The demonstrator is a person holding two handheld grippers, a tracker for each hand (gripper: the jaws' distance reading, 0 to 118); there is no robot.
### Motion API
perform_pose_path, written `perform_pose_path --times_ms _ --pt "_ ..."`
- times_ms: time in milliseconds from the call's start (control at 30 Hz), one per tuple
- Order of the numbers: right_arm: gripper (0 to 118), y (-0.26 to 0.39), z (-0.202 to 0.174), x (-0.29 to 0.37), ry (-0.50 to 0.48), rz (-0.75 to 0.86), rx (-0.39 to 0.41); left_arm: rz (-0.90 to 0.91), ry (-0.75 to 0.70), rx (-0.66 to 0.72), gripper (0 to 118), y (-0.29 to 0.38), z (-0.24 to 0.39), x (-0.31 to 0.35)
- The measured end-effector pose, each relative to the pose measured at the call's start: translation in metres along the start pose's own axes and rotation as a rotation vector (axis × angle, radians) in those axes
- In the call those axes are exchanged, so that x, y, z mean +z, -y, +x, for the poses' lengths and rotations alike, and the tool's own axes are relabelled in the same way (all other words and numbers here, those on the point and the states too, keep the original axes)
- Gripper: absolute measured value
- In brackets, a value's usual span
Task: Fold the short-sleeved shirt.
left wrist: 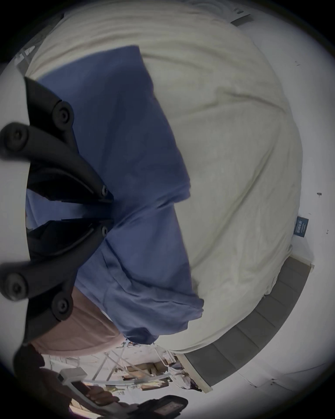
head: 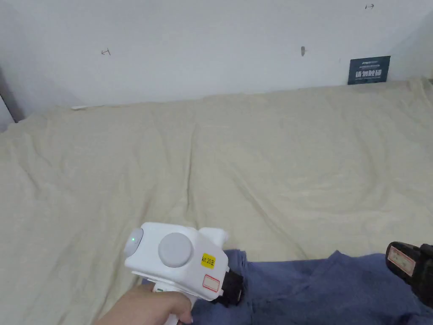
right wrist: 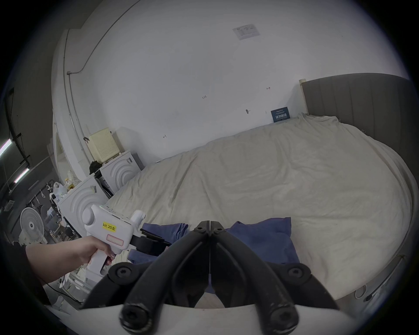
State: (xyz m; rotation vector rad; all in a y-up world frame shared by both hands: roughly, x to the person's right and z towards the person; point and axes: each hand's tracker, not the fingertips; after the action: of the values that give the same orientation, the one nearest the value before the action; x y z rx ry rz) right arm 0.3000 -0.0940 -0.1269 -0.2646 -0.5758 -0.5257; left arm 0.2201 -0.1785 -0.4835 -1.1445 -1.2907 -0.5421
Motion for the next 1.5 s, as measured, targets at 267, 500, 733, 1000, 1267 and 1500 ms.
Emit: perform_pose_path --times_ms 267,500,733,1000,1267,1500 --pt "0 -0.001 -0.007 -0.004 -0.009 -0.016 0.007 0.135 0.458 0.124 14 0.013 -0.008 0.038" --pt "0 -0.010 -0.020 -0.010 -0.045 -0.013 0.028 0.276 0.484 0.247 14 0.053 -0.077 0.116" --pt "0 -0.009 -0.018 -0.016 -0.017 -0.005 0.094 0.274 0.446 0.488 80 0.102 -0.194 0.117" --pt "0 -0.011 -0.028 -0.017 0.023 -0.029 0.110 0.228 0.754 0.567 118 0.104 -0.206 0.041" --pt "0 -0.004 -0.034 -0.020 0.031 -0.065 0.113 0.207 0.765 0.493 118 0.080 -0.184 -0.006" --pt "0 0.003 -0.034 -0.024 0.028 -0.098 0.117 0.222 0.523 0.522 27 0.093 -0.194 0.021"
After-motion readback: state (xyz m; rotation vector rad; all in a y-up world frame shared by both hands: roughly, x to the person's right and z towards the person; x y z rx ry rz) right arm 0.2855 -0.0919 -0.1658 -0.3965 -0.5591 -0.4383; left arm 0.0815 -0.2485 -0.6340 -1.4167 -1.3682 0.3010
